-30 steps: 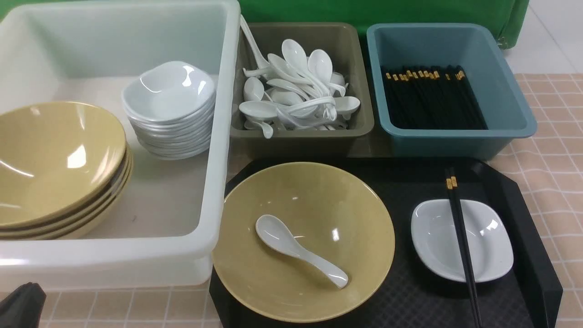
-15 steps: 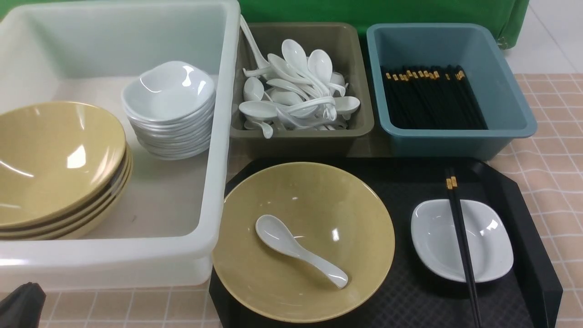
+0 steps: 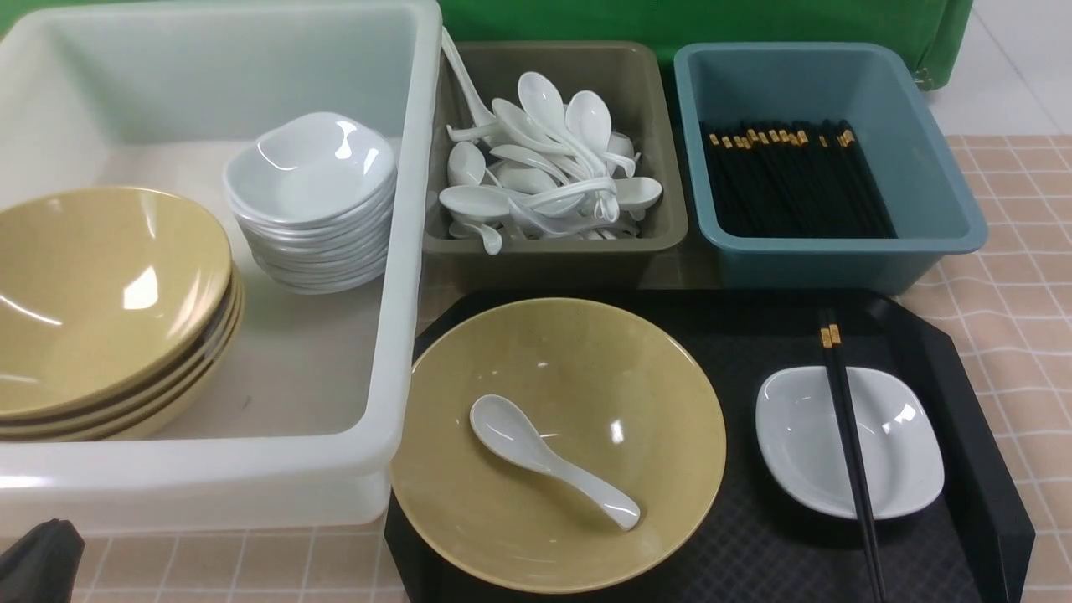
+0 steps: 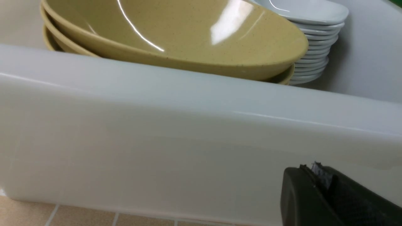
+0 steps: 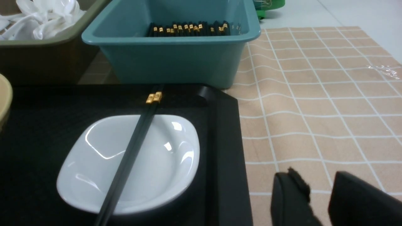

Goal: On brown table put chopsticks spoon bowls plates into blue grey white boxes.
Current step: 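Move the grippers toward the tableware on the black tray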

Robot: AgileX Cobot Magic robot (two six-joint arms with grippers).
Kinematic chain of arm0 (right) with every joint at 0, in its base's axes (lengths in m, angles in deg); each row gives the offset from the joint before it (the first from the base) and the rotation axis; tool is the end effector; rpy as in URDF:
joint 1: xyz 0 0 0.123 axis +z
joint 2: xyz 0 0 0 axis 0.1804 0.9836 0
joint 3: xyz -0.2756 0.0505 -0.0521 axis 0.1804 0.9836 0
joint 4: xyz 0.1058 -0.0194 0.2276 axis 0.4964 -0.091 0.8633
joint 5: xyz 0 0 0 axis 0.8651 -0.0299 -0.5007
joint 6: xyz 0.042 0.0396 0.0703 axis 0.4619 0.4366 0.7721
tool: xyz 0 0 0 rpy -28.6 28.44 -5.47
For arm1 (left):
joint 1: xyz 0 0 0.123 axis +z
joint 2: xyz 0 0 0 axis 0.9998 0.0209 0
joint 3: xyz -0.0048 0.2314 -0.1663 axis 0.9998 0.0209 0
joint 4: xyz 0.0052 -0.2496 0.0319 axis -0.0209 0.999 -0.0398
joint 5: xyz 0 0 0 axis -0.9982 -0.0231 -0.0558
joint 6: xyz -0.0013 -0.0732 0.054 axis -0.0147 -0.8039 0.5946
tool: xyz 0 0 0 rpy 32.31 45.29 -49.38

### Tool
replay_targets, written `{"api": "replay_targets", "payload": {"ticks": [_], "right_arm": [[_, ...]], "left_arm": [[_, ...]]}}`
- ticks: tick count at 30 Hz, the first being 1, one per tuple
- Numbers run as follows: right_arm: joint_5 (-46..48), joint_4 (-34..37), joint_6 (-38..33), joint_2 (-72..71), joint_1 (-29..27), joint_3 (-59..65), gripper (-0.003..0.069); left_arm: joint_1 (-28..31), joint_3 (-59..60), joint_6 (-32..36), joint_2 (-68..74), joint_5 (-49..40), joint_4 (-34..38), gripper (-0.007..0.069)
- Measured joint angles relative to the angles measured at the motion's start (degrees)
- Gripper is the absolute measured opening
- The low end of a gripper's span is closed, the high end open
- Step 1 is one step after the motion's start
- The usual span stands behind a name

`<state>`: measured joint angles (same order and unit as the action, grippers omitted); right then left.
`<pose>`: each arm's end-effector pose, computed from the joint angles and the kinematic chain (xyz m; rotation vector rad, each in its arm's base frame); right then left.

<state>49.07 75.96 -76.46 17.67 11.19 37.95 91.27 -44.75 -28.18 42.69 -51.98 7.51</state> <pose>0.0541 -0.0026 0.1764 0.0709 1.8095 0.0225 0.0540 0.0003 0.1775 -0.1543 1.7977 -0.0942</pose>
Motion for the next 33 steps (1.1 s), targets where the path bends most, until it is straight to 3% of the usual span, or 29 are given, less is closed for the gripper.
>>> {"api": "replay_targets", "payload": {"ticks": [29,31,33], "right_arm": [[0.0,-0.1,0.1,0.0,0.0,0.0,0.0236],[0.0,0.0,0.9,0.0,0.0,0.0,0.0236],[-0.1,2.1,6.2,0.0,0.0,0.0,0.0236]], "left_arm": [[0.0,0.0,-0.6,0.0,0.0,-2.3,0.0001],[0.0,0.0,-2.5,0.0,0.4,0.5,0.0001],[0.0,0.0,-7.1,0.0,1.6,8.1,0.0001]]}}
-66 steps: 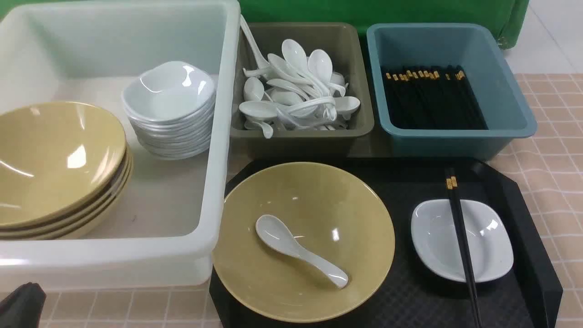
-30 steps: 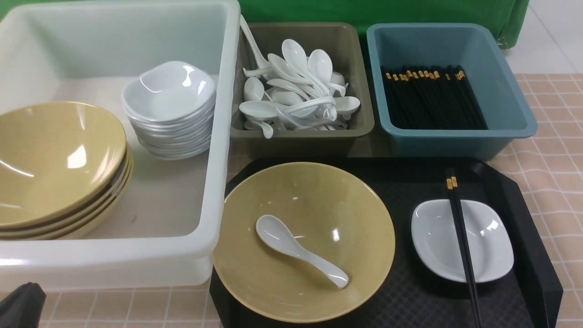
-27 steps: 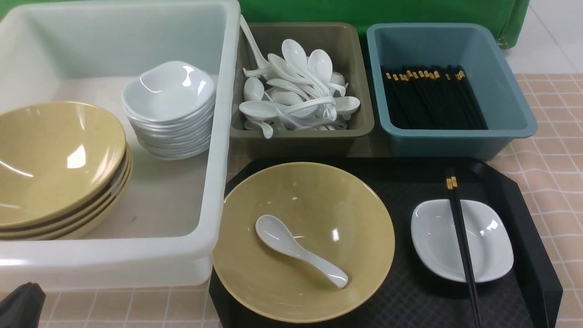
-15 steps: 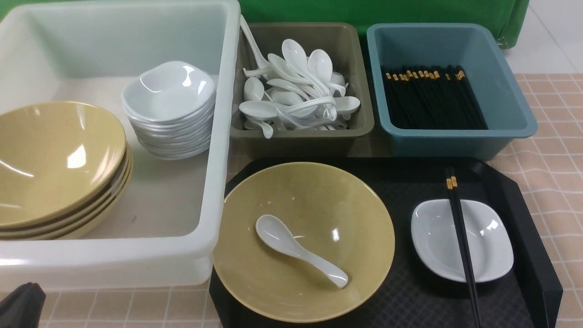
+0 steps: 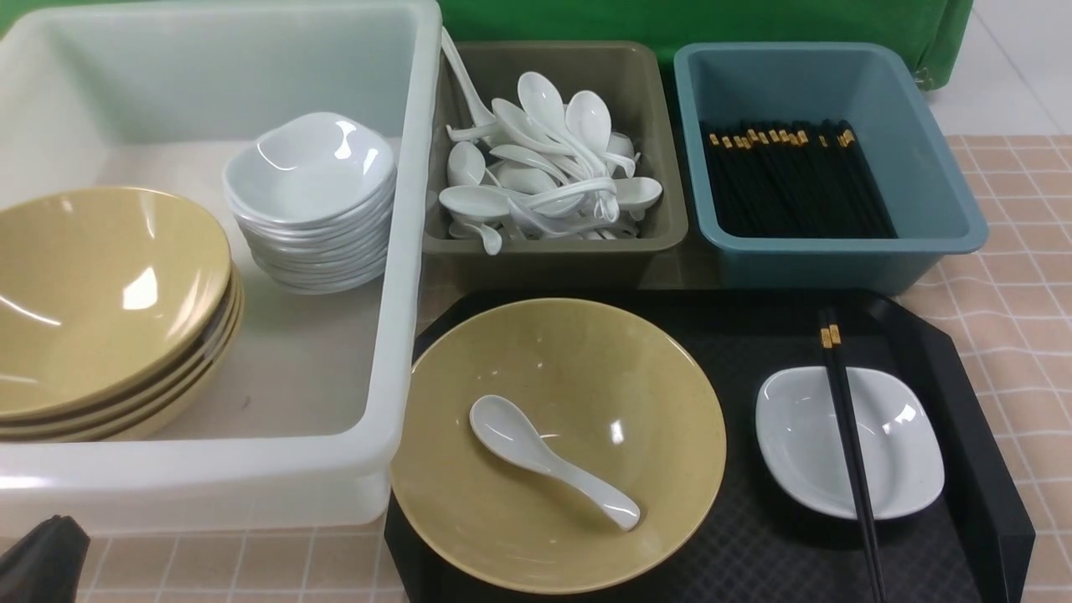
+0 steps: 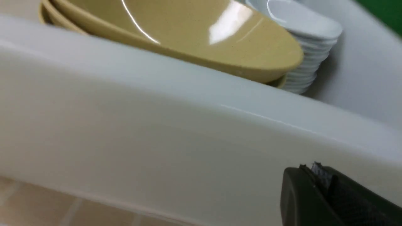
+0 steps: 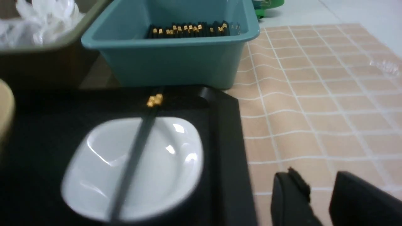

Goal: On brown table put chopsticks spoon bowls plates into blue grey white boxes.
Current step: 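Move the grippers toward the tableware on the black tray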

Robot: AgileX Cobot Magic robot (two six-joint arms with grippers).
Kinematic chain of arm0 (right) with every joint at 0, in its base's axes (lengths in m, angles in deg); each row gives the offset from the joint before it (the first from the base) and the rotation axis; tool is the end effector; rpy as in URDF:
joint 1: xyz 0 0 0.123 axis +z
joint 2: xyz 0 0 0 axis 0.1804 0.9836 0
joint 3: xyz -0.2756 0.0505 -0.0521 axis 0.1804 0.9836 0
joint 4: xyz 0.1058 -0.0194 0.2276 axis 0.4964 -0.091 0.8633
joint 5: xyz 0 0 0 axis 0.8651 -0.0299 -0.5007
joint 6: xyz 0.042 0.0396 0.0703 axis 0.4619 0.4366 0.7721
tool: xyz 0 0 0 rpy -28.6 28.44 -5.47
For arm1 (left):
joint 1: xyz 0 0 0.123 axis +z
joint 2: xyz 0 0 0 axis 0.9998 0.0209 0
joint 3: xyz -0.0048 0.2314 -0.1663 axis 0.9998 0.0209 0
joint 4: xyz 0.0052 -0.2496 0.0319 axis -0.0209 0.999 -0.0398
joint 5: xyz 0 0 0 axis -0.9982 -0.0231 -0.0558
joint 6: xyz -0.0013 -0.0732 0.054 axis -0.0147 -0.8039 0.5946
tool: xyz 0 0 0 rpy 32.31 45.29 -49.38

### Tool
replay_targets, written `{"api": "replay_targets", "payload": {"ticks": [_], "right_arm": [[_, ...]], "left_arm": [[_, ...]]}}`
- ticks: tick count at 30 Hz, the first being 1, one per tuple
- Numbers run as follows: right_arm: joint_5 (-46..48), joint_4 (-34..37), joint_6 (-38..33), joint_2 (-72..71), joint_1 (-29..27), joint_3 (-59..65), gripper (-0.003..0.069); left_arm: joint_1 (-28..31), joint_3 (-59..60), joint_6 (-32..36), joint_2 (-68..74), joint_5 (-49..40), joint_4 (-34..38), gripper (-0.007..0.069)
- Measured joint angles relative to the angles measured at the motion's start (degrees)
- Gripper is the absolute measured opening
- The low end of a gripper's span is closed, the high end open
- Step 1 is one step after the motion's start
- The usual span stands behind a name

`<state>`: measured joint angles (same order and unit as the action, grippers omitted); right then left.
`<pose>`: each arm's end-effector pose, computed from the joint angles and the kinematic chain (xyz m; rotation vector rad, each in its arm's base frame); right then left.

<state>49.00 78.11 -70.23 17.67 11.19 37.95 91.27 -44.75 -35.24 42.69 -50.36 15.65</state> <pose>0.0541 -0.0016 0.1764 0.1932 1.8025 0.1356 0.0546 -0.0031 0.1805 -0.3545 1.7445 -0.3159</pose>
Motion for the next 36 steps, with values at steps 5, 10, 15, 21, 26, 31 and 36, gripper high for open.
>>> {"api": "replay_targets", "payload": {"ticks": [5,10,15,21,26,31,36], "right_arm": [[-0.6,14.5,29.0,0.0,0.0,0.0,0.0236],[-0.9,17.7,41.0,0.0,0.0,0.1,0.0236],[-0.3,18.0,36.9,0.0,0.0,0.1,0.0236],[2.6,20.8,18.4,0.1,4.5,-4.3,0.0235],[7.9,20.1,2.7,8.9,9.0,-16.5,0.016],[25.3,17.0,-18.8,30.5,11.3,-36.1,0.0039],[48.6,13.9,-31.7,53.8,11.3,-51.7,0.0037]], "left_arm": [[0.0,0.0,-12.5,0.0,2.8,23.9,0.0001],[0.0,0.0,-15.8,0.0,3.6,34.0,0.0001],[0.0,-0.1,-14.3,0.0,3.4,37.3,0.0001],[0.0,-14.3,14.8,0.6,-4.8,32.4,0.0001],[0.0,-26.3,23.6,12.9,-13.3,23.9,0.0001],[0.0,-42.1,25.4,34.2,-30.3,10.8,0.0001],[-3.3,-55.3,29.4,52.2,-42.2,4.5,0.0001]]}}
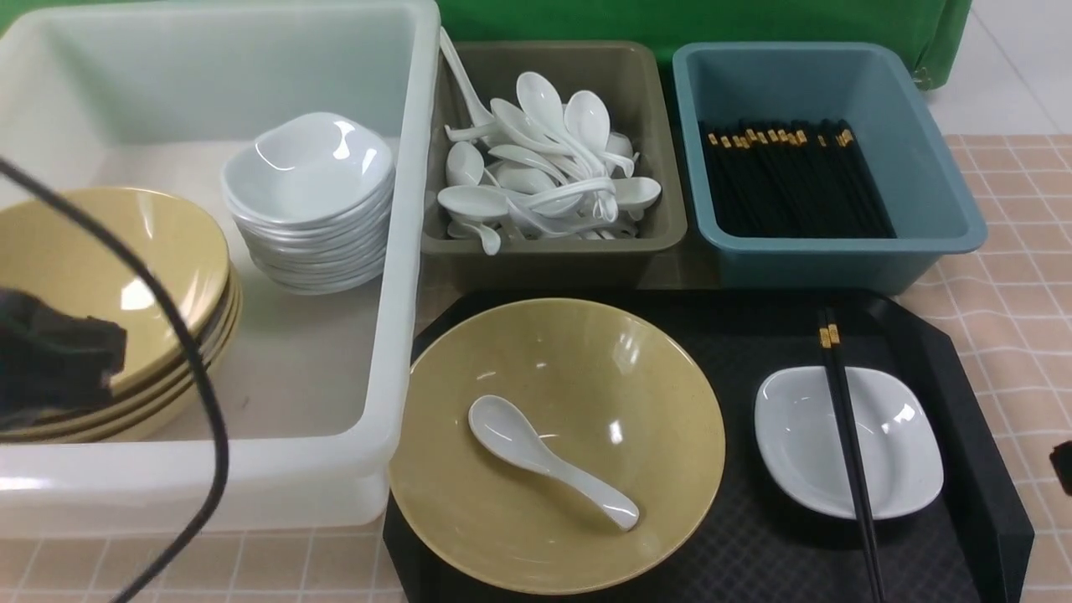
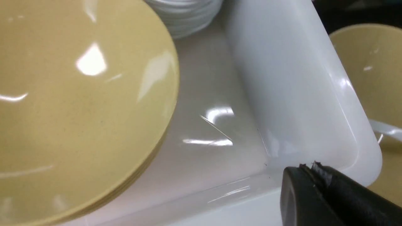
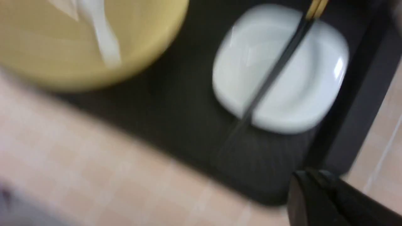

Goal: On brown table put chopsticks spoon bowls plates into blue grey white boxes.
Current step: 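Move the grippers toward the tableware on the black tray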

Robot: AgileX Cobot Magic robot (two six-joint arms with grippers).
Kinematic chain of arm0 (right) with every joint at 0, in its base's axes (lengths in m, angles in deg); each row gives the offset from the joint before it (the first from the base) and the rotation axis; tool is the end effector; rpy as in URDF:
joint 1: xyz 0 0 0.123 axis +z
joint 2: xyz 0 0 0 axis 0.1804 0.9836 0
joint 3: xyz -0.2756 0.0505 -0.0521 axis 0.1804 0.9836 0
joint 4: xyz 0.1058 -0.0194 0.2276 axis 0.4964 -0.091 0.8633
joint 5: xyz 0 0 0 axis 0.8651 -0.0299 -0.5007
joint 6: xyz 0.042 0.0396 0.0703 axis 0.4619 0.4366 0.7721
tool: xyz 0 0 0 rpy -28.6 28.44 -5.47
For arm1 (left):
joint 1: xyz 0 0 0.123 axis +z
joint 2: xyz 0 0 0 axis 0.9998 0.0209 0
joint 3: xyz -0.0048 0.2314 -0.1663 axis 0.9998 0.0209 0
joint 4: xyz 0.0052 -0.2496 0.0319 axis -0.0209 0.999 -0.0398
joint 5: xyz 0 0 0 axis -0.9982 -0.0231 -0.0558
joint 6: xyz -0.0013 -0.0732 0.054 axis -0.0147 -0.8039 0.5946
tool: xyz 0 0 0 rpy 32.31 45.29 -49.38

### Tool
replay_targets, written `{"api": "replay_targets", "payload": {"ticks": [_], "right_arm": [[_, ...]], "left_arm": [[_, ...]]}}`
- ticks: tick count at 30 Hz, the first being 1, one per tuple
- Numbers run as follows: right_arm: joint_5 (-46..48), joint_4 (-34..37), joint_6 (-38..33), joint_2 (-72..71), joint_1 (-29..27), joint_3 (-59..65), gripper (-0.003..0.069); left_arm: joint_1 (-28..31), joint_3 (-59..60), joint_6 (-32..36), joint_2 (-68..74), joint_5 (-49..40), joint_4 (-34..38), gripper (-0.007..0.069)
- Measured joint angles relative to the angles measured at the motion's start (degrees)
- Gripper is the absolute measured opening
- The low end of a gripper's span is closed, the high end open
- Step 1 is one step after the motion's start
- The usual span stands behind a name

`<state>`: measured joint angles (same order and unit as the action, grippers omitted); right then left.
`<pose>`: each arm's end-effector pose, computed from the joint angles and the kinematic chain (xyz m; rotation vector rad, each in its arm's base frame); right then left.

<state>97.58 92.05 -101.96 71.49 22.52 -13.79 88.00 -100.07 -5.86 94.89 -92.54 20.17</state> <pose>0.1444 0.0448 0.3218 -0.5983 2.6178 0.2032 0.1564 -0.0248 0.3548 0.3160 2.3947 -0.2407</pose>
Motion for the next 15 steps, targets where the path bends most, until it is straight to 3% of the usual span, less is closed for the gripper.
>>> {"api": "replay_targets", "payload": {"ticks": [1,6,10,15], "right_arm": [[0.5,-0.1,-0.2,0.7,0.0,0.0,0.0037],[1.8,-1.0,-1.4,13.1,2.6,-3.5,0.0037],[-6.4,-2.4,3.5,21.5,4.7,-3.7,0.0043],[-13.0,-5.3,8.6,27.2,4.7,-4.1,0.0107]], "left_arm": [[-0.4,-0.3,0.2,0.5,0.0,-0.1,0.0001],[-15.5,-6.5,2.2,12.2,-1.6,-2.2,0.0001],[-30.7,-12.2,1.7,23.1,0.0,-8.9,0.0001],[-40.0,-17.5,0.7,31.8,1.1,-13.7,0.0001]]}}
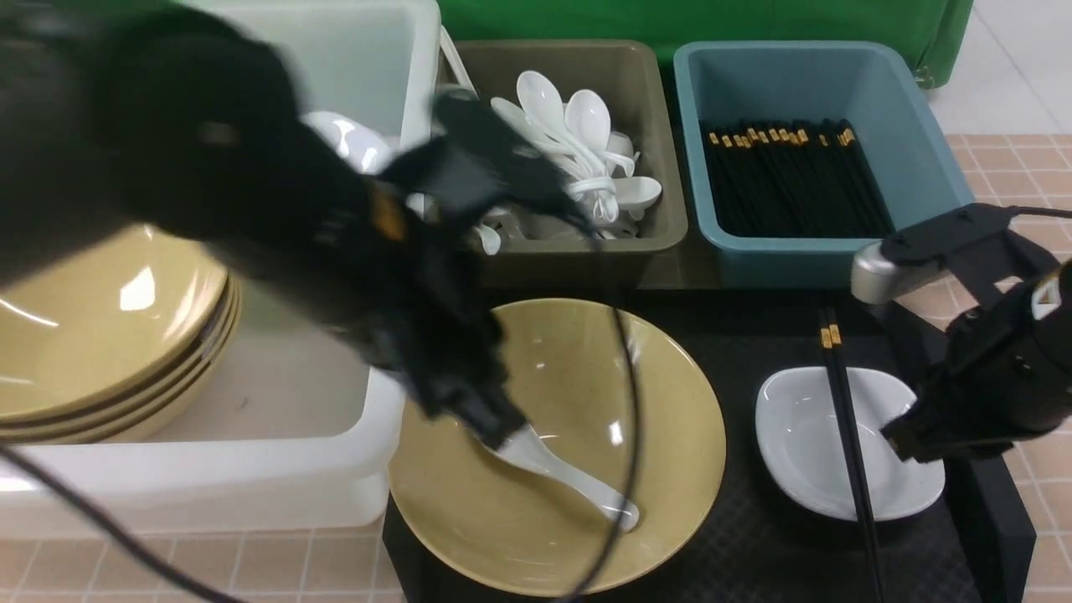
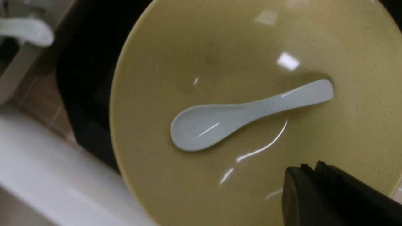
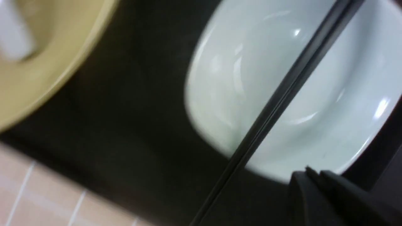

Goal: On brown table put chopsticks spoon bowls plates into blue grey white boxes.
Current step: 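Move the grippers toward the tableware on the black tray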

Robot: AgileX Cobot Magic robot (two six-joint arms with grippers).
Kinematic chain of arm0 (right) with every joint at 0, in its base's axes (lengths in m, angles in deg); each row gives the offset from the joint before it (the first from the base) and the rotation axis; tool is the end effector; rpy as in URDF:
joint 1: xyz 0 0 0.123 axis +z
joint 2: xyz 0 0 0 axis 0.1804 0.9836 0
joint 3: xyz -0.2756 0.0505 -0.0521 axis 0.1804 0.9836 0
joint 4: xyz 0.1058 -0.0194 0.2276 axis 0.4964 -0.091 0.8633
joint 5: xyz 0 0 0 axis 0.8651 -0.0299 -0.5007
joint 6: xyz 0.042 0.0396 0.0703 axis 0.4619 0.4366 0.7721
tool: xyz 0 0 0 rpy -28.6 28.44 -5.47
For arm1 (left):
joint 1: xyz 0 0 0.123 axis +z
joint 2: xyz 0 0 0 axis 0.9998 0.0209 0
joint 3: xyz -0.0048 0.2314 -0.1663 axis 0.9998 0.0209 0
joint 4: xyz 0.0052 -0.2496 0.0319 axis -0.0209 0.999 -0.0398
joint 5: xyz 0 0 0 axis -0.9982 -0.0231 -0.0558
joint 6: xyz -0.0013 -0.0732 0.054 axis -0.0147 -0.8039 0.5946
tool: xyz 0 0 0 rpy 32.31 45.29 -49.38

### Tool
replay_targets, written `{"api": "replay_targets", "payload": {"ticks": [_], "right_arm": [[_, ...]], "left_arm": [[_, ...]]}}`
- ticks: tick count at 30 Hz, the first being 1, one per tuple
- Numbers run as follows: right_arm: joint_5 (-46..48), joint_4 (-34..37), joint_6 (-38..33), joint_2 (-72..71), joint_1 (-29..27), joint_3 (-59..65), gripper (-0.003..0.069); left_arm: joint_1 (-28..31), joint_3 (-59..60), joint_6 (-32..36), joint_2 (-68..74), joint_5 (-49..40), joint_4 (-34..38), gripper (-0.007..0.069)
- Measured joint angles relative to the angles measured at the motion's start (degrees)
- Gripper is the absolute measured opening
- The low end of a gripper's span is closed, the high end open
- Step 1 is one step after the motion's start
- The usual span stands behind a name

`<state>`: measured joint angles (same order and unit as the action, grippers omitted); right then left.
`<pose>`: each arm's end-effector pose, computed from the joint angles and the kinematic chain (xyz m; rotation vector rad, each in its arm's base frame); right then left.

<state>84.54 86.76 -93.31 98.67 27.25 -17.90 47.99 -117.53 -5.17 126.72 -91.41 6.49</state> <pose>0.2444 0.0793 0.2507 -0.5400 2.8239 0.1238 0.2214 -0.1970 0.3178 1.3177 2.3580 -0.1926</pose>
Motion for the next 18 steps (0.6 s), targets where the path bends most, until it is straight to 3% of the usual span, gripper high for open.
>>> {"api": "replay_targets", "payload": {"ticks": [3,6,7,9,12,18], "right_arm": [[-2.8,-1.0,2.9,2.1,0.0,-0.7,0.0203],[-5.9,-1.7,5.5,4.7,0.3,-1.4,0.0352],[-5.9,-1.8,5.5,5.1,0.3,-1.5,0.0361],[-6.6,-1.8,6.8,8.1,0.5,-2.4,0.0472],[-6.6,-1.9,6.8,11.7,0.5,-3.8,0.0537],[-6.8,-2.0,6.8,17.5,0.6,-6.4,0.0547]], "left_arm": [[-1.9,-0.7,-0.1,2.4,0.8,-0.5,0.0001],[-2.3,-0.9,-0.1,3.8,1.1,-0.9,0.0001],[-2.3,-0.9,-0.1,3.9,1.1,-1.0,0.0001],[-2.3,-0.9,-0.1,4.2,1.4,-2.5,0.0001],[-2.3,-0.9,-0.1,4.3,2.1,-3.3,0.0001],[-2.3,-0.9,-0.1,4.3,2.6,-3.7,0.0001]]}}
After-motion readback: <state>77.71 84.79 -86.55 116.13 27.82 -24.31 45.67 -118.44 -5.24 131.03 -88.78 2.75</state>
